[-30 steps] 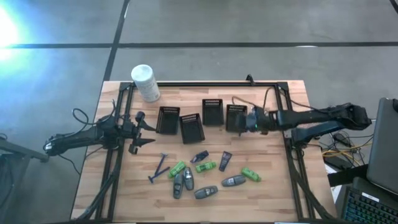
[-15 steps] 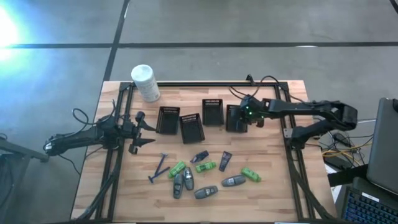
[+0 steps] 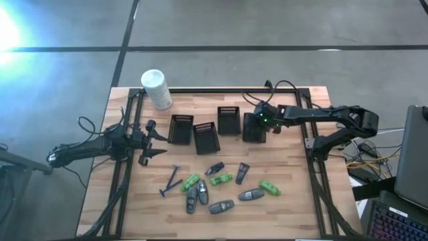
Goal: Pick & Place Travel size toiletries
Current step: Put the right shampoo bottle into the middle right bin
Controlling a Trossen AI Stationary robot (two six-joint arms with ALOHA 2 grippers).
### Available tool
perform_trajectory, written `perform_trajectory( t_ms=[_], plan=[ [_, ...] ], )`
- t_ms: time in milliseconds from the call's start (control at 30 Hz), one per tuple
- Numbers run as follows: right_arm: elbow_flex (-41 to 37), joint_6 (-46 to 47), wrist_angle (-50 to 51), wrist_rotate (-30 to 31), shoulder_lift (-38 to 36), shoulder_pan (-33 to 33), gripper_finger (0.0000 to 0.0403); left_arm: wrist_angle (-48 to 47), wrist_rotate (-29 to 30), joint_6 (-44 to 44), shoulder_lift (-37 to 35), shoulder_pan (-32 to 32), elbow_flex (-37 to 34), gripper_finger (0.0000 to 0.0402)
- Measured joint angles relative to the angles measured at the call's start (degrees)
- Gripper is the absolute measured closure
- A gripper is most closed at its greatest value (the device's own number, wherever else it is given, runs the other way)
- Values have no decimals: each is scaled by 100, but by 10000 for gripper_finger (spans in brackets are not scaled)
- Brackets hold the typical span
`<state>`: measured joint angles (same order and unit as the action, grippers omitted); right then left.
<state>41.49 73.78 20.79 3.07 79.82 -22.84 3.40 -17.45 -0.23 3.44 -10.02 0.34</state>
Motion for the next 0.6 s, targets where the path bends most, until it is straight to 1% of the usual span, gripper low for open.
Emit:
perform_trajectory(
  t_ms=[100, 200, 333, 400, 500, 600],
  plan=[
    [114, -381, -2, 78, -155, 101, 226, 2, -2, -1, 1, 2, 0, 188],
    [244, -948, 1, 227, -336, 281, 205, 0, -1, 0, 3, 0, 0, 188],
    [353, -1598, -5, 274, -534, 608, 188, 0, -2, -1, 3, 1, 0, 188],
    [369, -1626, 2, 100, -560, 770, 184, 0, 0, 0, 3, 0, 0, 188],
    [368, -1396, 111, -433, -536, 947, 182, 0, 0, -2, 3, 0, 0, 188],
    [377, -1380, 370, -908, -453, 1212, 183, 0, -2, 0, 5, 1, 0, 188]
  ],
)
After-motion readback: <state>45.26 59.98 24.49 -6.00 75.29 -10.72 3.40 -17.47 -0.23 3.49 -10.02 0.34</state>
